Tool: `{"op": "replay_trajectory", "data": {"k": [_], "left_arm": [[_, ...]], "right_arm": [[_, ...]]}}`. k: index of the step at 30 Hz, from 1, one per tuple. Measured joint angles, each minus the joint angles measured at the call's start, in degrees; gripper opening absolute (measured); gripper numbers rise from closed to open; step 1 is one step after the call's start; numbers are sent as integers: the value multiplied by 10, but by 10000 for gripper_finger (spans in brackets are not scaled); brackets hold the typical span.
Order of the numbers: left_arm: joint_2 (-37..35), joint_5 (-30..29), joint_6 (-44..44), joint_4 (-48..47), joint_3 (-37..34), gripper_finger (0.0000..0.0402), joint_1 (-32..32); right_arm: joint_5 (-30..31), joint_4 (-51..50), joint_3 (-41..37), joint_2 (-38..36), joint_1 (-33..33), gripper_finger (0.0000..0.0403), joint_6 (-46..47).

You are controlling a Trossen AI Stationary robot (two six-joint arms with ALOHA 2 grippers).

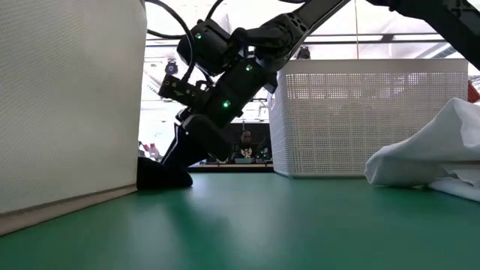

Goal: Sort clothes
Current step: Put the black shirt into the top right white bin

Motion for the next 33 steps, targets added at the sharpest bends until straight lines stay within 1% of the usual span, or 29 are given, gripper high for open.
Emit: {"op": "replay_trajectory", "data": {"k": [8,10,19,24,33], "left_arm": [[0,0,0,0,0,0,0],[0,0,0,0,0,0,0],[0,0,0,0,0,0,0],[0,0,-2,0,0,0,0],[-7,0,-2,-1,0,0,0]], "right_arm": [[0,-1,0,0,0,42,-9],[1,-7,0,-4,0,19,-15],[9,-44,0,-48,0,14,-18],[54,-76,0,-81,0,13,-36],[58,-112,0,-141,-6,13,-54]]}}
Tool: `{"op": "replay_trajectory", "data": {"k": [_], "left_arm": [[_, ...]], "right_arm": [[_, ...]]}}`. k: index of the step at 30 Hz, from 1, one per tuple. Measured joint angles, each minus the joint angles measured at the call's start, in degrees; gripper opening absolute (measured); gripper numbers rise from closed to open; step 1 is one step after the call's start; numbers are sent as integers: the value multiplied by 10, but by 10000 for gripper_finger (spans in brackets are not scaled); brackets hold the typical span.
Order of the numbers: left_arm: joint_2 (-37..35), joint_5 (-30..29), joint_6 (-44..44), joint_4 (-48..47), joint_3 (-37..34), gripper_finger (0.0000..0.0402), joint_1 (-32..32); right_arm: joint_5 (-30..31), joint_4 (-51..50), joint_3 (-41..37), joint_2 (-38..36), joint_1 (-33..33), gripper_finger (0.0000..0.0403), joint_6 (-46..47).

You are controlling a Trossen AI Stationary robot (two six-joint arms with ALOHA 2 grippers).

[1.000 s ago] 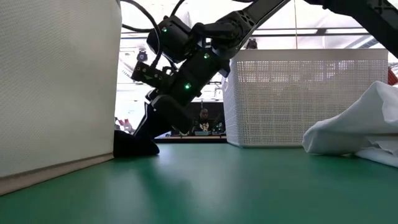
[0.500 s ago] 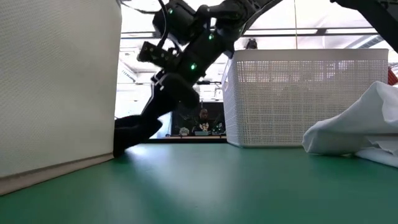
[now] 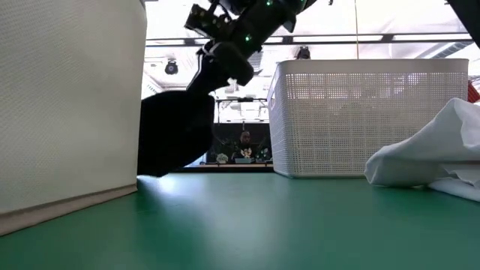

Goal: Sort clothes
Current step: Put the black shirt into the top right white bin

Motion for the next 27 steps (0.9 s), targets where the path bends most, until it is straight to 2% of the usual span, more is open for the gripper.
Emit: {"op": "replay_trajectory", "data": {"k": [13,27], "left_arm": [[-6,0,-3,-4,0,0,0],[-11,0,-6,-10,0,0,0]], "right_arm": [[-2,-39,0,-79,-25,13,-36],[-7,-38,0,-182,-31,12,-41]]}}
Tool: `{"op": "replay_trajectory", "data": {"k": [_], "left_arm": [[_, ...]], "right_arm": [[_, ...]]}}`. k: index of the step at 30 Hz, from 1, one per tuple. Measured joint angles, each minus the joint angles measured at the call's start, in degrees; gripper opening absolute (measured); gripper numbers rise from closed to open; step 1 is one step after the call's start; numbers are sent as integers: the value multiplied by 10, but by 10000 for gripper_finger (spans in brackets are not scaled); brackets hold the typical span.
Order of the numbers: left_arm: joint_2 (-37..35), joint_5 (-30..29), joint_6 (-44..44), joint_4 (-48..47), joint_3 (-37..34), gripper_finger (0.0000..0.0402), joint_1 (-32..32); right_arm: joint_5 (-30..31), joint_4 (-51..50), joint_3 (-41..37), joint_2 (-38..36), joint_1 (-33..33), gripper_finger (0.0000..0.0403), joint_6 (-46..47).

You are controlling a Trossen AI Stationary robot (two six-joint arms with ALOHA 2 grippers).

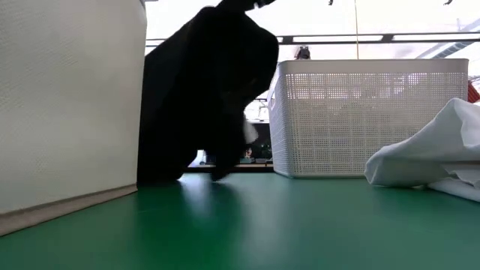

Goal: Sort clothes
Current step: Put the black shirt into the top right white bin

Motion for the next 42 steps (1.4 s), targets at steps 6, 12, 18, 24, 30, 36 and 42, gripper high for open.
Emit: {"op": "replay_trajectory", "data": {"k": [6,12,18,24,30,36,42], "left_arm": [[-18,0,0,0,0,0,0],[-22,0,0,-1,1,0,0],[-22,0,-5,-2,1,0,0],[-26,0,-5,-1,1,0,0],[-27,0,-5,-1,1,0,0],[-27,0,-5,0,1,0,0],[-27,0,-5,-1,1,0,0]], "right_arm": [[0,15,0,-38,-3,12,6],[1,52,0,-66,-3,12,0],[8,83,0,-90,-8,12,-7],[44,110,0,-111,-11,12,-20],[47,140,0,-142,-15,12,-5],[48,179,0,-166,-15,12,-2],[49,238,0,-195,-19,12,-14]]}}
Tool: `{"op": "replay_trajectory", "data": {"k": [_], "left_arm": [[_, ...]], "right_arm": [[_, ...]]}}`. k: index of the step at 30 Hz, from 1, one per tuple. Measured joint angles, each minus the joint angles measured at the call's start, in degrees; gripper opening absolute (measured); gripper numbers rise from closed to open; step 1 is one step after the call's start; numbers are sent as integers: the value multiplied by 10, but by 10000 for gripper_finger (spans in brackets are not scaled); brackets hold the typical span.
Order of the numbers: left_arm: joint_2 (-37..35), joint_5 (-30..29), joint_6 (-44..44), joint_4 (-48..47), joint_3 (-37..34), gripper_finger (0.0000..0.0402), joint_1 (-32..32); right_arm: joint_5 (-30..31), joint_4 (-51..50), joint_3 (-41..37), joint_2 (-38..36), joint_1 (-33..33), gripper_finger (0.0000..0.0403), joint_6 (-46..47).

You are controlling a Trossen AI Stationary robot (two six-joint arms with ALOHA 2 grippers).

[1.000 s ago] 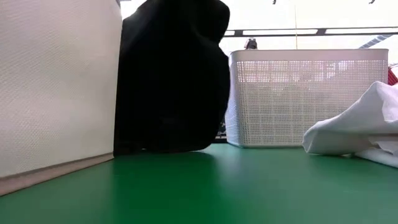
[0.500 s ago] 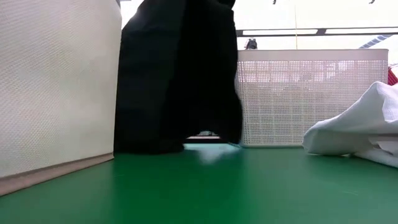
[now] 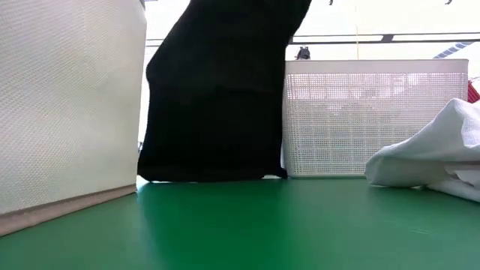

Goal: Sort clothes
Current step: Put the black shirt into the top right white bin

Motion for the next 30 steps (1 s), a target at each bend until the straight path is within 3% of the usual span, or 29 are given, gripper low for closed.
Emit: {"op": "replay_trajectory", "data": {"k": [9,30], "left_arm": [[0,0,-2,0,0,0,0],[20,0,-7,26,0,0,0]], "right_arm": [[13,63,23,-36,-13,12,-9],[47,60,248,31,-22,12,-108]]}}
